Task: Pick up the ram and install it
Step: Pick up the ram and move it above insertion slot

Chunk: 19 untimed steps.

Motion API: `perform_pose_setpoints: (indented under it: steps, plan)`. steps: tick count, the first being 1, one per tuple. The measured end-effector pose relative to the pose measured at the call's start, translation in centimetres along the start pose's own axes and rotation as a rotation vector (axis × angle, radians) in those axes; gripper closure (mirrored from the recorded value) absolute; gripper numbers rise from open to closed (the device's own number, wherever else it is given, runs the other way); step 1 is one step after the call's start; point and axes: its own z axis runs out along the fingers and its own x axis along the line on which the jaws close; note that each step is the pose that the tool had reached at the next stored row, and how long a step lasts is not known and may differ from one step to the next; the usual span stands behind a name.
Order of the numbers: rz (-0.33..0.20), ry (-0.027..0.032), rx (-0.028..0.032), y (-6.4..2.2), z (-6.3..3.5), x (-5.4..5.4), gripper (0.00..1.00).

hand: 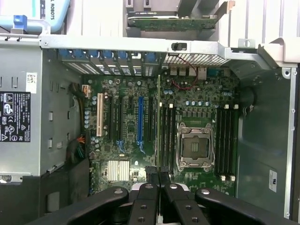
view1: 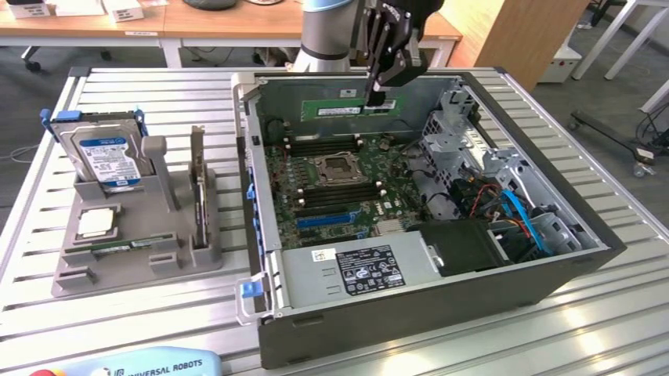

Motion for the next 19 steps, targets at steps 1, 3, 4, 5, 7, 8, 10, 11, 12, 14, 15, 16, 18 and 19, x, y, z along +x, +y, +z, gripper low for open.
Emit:
perform_pose_setpoints:
  steps: [1, 3, 4, 5, 7, 8, 10, 11, 12, 14, 15, 16, 18, 19]
  plan:
    - [0.0, 0.0001, -0.0001, 0.0, 0.01, 0.0, 0.89]
    - [0.0, 0.0002, -0.0001, 0.0, 0.01, 0.0, 0.89]
    - [0.0, 0.0002, -0.0001, 0.0, 0.02, 0.0, 0.89]
    - [0.0, 0.0001, -0.0001, 0.0, 0.02, 0.0, 0.89]
    - [0.0, 0.0001, 0.0, 0.0, 0.02, 0.0, 0.89]
    - [0.0, 0.0, 0.0, -0.04, 0.02, 0.0, 0.89]
    - [0.0, -0.0002, 0.0, -0.23, 0.02, 0.0, 0.89]
    - [0.0, -0.0001, 0.0, -0.34, 0.01, 0.0, 0.89]
    - [0.0, 0.0, 0.0, -0.46, 0.0, 0.0, 0.89]
    - [0.0, 0.0, -0.0001, -0.72, -0.01, 0.0, 0.89]
    - [0.0, 0.0, 0.0, -0.87, -0.01, 0.0, 0.89]
    - [0.0, 0.0, 0.0, -1.02, -0.02, 0.0, 0.89]
    - [0.0, 0.0001, 0.0, -1.23, -0.03, 0.0, 0.89]
    - [0.0, 0.0, 0.0, -1.31, -0.03, 0.0, 0.89]
